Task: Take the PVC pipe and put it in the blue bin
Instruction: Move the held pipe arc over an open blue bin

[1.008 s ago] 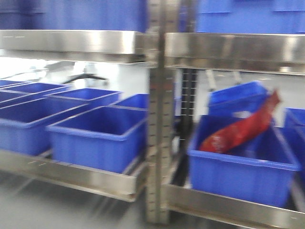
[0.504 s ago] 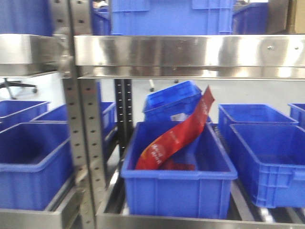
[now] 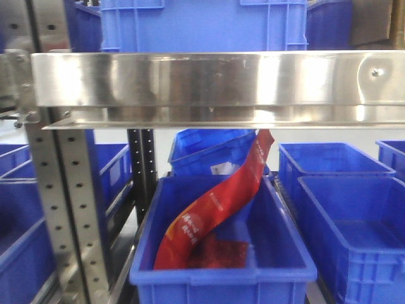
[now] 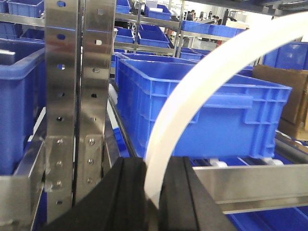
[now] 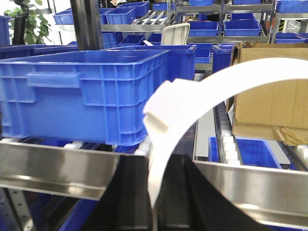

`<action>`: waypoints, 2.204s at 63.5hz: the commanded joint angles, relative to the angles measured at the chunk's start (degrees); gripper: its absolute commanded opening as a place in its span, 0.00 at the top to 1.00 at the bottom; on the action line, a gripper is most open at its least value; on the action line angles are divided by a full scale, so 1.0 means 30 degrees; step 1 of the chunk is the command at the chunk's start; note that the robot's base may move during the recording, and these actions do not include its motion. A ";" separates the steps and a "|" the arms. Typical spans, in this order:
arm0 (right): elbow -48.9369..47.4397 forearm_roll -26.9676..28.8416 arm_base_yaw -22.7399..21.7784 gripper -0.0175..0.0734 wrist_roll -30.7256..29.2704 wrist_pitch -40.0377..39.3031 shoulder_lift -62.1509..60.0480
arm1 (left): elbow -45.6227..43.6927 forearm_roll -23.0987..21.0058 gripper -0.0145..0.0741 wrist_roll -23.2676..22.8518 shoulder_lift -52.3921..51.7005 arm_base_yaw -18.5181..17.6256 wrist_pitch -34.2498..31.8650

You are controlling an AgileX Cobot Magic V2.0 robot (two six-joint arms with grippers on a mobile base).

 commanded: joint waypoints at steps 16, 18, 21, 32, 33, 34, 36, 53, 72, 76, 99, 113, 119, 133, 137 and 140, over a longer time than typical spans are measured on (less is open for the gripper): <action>0.0034 -0.0238 0.0058 0.99 -0.0052 -0.0482 -0.0054 | -0.0077 0.0006 0.96 -0.0164 -0.0139 -0.0114 -0.0646; 0.0034 -0.0238 0.0058 0.99 -0.0052 -0.0482 -0.0054 | -0.0077 0.0006 0.96 -0.0164 -0.0139 -0.0114 -0.0646; 0.0034 -0.0238 0.0058 0.99 -0.0052 -0.0482 -0.0054 | -0.0077 0.0006 0.96 -0.0164 -0.0139 -0.0114 -0.0646; 0.0034 -0.0238 0.0058 0.99 -0.0052 -0.0482 -0.0054 | -0.0077 0.0006 0.96 -0.0164 -0.0139 -0.0114 -0.0646; 0.0034 -0.0238 0.0058 0.99 -0.0052 -0.0482 -0.0054 | -0.0077 0.0006 0.96 -0.0164 -0.0139 -0.0114 -0.0646; 0.0034 -0.0238 0.0058 0.99 -0.0052 -0.0482 -0.0054 | -0.0077 0.0006 0.96 -0.0164 -0.0139 -0.0114 -0.0646; 0.0034 -0.0238 0.0058 0.99 -0.0052 -0.0482 -0.0054 | -0.0077 0.0006 0.96 -0.0164 -0.0139 -0.0114 -0.0646; 0.0034 -0.0238 0.0058 0.99 -0.0052 -0.0482 -0.0054 | -0.0077 0.0006 0.96 -0.0164 -0.0139 -0.0114 -0.0646; 0.0034 -0.0238 0.0058 0.99 -0.0052 -0.0482 -0.0054 | -0.0077 0.0006 0.96 -0.0164 -0.0139 -0.0114 -0.0646; 0.0034 -0.0238 0.0058 0.99 -0.0052 -0.0482 -0.0054 | -0.0077 0.0006 0.96 -0.0164 -0.0139 -0.0114 -0.0646; 0.0034 -0.0199 0.0058 0.99 -0.0052 -0.0830 -0.0054 | -0.0077 0.0006 0.96 -0.0164 -0.0139 -0.0114 -0.0646; 0.0034 -0.0199 0.0058 0.99 -0.0052 -0.1565 0.0019 | -0.0077 0.0057 0.96 -0.0164 -0.0101 -0.0111 -0.1031; -0.0306 0.0148 0.0064 0.99 -0.0052 -0.2965 0.0401 | -0.0077 0.0057 0.96 -0.0164 -0.0101 -0.0111 -0.1657; -0.2696 0.0871 0.0125 0.99 -0.0052 -0.3847 0.3567 | -0.2164 -0.0826 0.96 -0.0120 0.1394 -0.0146 -0.0895; -0.3518 0.0871 0.0125 0.99 -0.0103 -0.3900 0.4840 | -0.3176 -0.0878 0.96 0.0098 0.2258 -0.0146 -0.0647; -0.4156 0.0871 0.0125 0.99 -0.0349 -0.3900 0.5869 | -0.4004 -0.0878 0.96 0.0099 0.2894 -0.0188 -0.0645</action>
